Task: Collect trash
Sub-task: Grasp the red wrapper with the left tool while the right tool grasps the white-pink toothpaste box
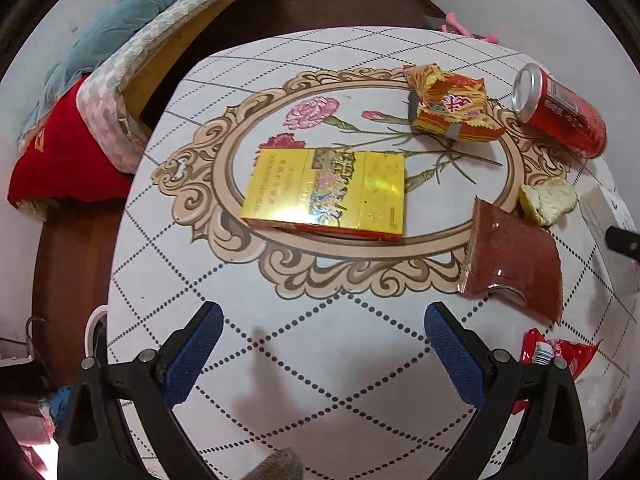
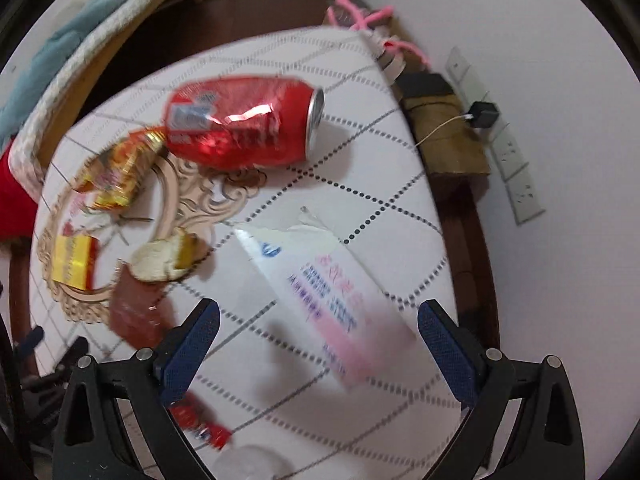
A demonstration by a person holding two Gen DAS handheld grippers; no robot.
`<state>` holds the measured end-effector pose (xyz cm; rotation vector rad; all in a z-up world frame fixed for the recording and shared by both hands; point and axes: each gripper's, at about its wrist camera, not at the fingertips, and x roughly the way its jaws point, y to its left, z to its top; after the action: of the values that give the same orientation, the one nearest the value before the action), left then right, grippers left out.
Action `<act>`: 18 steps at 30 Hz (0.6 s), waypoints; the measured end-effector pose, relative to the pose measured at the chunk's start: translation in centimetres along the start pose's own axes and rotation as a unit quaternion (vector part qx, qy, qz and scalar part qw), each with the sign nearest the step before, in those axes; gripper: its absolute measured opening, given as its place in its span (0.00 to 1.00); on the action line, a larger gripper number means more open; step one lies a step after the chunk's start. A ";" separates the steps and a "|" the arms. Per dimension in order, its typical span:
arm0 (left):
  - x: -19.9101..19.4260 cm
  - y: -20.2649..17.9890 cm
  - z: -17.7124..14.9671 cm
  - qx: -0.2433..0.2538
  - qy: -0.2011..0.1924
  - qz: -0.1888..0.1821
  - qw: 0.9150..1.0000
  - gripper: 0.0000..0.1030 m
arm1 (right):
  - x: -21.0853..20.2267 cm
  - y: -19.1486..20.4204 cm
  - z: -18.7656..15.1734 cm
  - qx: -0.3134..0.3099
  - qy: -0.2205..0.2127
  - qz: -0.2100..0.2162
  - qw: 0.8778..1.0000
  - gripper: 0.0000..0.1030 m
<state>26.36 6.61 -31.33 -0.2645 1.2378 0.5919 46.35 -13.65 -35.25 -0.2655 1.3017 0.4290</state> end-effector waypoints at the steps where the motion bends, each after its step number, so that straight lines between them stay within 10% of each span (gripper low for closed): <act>1: -0.2 0.0 0.0 0.001 -0.002 -0.001 1.000 1.00 | 0.6 0.0 0.1 -0.008 0.000 -0.002 1.000 0.81; 4: -2.0 -0.4 -1.2 0.007 -0.020 -0.020 1.000 0.99 | 0.4 -0.5 -0.7 0.000 -0.013 0.015 1.000 0.60; 15: -5.1 -8.6 -5.2 0.137 -0.041 -0.163 0.976 0.96 | -2.4 -4.0 -12.0 0.084 -0.015 0.030 0.996 0.58; 18: -3.5 -11.0 -4.8 0.156 -0.023 -0.165 0.974 0.61 | -2.0 -4.4 -14.2 0.098 -0.006 0.032 0.995 0.53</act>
<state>27.89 -5.77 -30.95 -0.1854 1.1905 0.1121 35.56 -23.92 -37.12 -0.0570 1.3324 0.3534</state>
